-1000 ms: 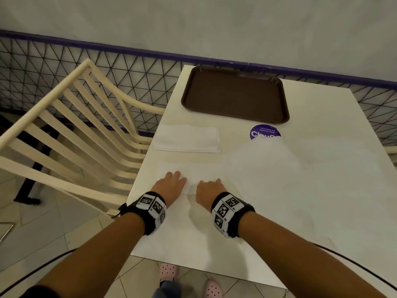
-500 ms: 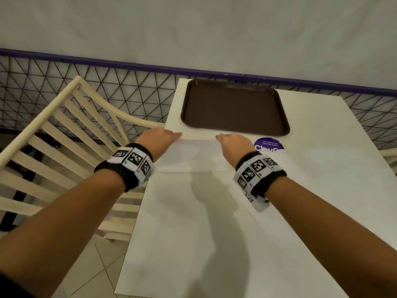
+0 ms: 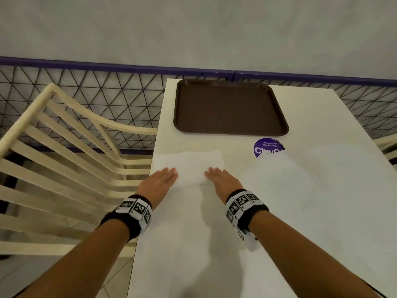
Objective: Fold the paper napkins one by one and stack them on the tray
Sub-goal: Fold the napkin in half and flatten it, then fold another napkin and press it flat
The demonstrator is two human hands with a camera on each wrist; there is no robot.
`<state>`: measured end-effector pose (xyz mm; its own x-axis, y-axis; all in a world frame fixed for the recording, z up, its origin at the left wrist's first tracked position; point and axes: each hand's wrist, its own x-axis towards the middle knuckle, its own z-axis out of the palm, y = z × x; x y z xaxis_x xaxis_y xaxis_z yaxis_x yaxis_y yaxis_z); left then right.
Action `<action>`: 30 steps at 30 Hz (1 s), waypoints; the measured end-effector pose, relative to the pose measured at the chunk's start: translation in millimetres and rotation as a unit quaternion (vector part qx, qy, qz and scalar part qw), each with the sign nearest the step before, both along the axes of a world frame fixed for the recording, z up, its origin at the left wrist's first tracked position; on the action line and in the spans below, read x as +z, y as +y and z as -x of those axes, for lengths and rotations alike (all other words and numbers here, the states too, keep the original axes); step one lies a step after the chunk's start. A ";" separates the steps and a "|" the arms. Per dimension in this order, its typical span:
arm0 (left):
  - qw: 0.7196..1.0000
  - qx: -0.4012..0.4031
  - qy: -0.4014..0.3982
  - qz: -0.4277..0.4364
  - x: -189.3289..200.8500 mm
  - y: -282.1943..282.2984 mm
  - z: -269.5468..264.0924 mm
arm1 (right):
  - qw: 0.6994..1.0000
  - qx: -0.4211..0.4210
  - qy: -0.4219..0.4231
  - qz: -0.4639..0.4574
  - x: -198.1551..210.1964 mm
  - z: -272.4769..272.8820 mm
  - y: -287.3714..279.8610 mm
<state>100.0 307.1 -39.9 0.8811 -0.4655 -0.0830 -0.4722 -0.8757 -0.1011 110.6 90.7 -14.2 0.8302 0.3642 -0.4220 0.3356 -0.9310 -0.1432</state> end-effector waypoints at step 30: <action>0.985 -0.100 0.097 0.102 14.6 -182.5 23.5 | 0.958 -0.265 -0.016 -0.108 -8.9 95.0 -136.8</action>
